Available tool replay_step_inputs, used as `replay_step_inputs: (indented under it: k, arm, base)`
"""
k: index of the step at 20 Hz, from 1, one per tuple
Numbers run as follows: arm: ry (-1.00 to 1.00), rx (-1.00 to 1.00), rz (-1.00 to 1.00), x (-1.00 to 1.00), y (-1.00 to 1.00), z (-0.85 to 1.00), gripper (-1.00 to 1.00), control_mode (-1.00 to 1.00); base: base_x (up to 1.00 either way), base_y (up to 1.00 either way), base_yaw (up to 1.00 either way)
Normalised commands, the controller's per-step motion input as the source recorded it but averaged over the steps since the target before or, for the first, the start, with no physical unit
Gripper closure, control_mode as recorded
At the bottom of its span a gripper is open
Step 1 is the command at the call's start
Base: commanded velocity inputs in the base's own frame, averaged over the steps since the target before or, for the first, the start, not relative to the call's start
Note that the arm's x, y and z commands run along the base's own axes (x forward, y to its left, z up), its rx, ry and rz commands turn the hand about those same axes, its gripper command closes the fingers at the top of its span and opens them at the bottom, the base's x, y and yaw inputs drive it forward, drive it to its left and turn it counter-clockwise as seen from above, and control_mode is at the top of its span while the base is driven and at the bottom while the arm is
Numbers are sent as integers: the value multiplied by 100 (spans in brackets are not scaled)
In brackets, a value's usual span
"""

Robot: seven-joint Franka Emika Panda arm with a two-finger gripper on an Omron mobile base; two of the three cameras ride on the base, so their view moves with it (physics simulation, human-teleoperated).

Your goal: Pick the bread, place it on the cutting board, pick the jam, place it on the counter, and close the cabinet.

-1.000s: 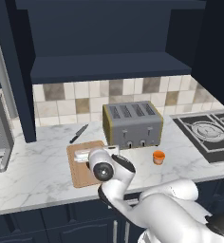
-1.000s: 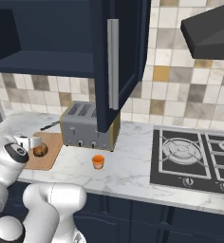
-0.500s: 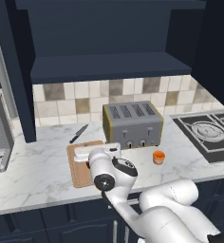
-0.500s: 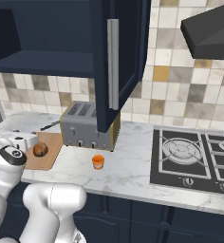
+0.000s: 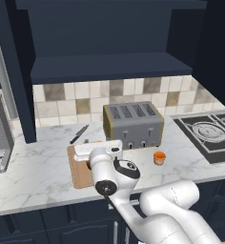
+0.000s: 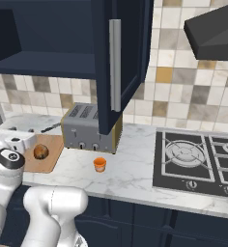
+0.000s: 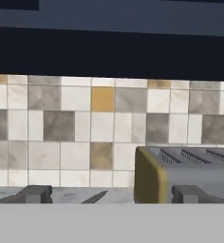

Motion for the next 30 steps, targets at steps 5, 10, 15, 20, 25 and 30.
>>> replay_step_inputs:
  k: [5,10,15,20,25,30]
  arm:
    - [-6,0,0,-14,6,27,-100,-100]
    - [-5,0,0,-29,16,24,-100,-100]
    - [-5,0,0,-38,16,22,-100,-100]
    - [-6,0,0,-42,12,29,-100,-100]
    - [-4,0,0,-47,6,24,-100,-100]
    - [-5,0,0,-53,10,22,-100,-100]
  base:
    - [0,0,0]
    - [0,0,0]
    - [0,0,0]
    - [0,0,0]
    - [0,0,0]
    - [0,0,0]
